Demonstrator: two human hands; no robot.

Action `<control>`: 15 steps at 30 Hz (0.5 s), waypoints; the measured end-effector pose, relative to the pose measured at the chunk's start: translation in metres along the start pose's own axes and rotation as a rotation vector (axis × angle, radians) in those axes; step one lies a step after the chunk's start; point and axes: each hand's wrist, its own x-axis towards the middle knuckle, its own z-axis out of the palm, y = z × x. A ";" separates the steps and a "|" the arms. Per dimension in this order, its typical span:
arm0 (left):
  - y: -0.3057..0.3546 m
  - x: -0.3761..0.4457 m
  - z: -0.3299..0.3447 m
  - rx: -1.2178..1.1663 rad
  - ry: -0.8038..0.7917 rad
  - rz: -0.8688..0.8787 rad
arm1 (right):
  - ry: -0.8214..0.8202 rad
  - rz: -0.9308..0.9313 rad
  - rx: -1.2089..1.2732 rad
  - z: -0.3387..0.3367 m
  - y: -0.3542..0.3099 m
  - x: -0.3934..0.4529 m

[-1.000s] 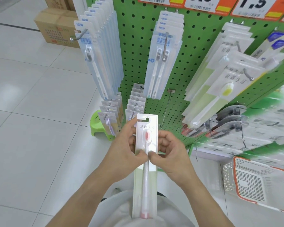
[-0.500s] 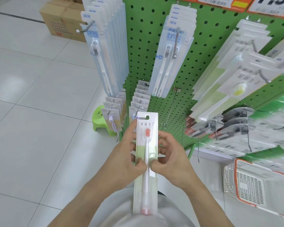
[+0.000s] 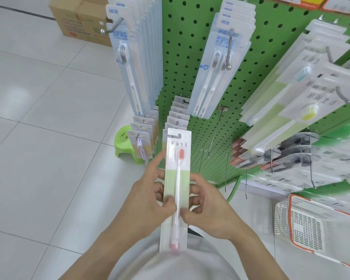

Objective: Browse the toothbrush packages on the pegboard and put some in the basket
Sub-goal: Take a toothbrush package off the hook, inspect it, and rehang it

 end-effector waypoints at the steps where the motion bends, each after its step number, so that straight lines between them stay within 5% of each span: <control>1: -0.001 0.000 -0.001 -0.007 0.006 -0.010 | 0.021 -0.016 0.028 0.001 0.001 0.000; 6: -0.008 0.000 -0.008 0.033 -0.158 -0.124 | 0.193 -0.090 0.197 -0.001 0.000 0.002; 15: -0.005 0.002 -0.009 -0.056 -0.059 -0.079 | 0.220 -0.121 0.109 0.006 -0.004 0.002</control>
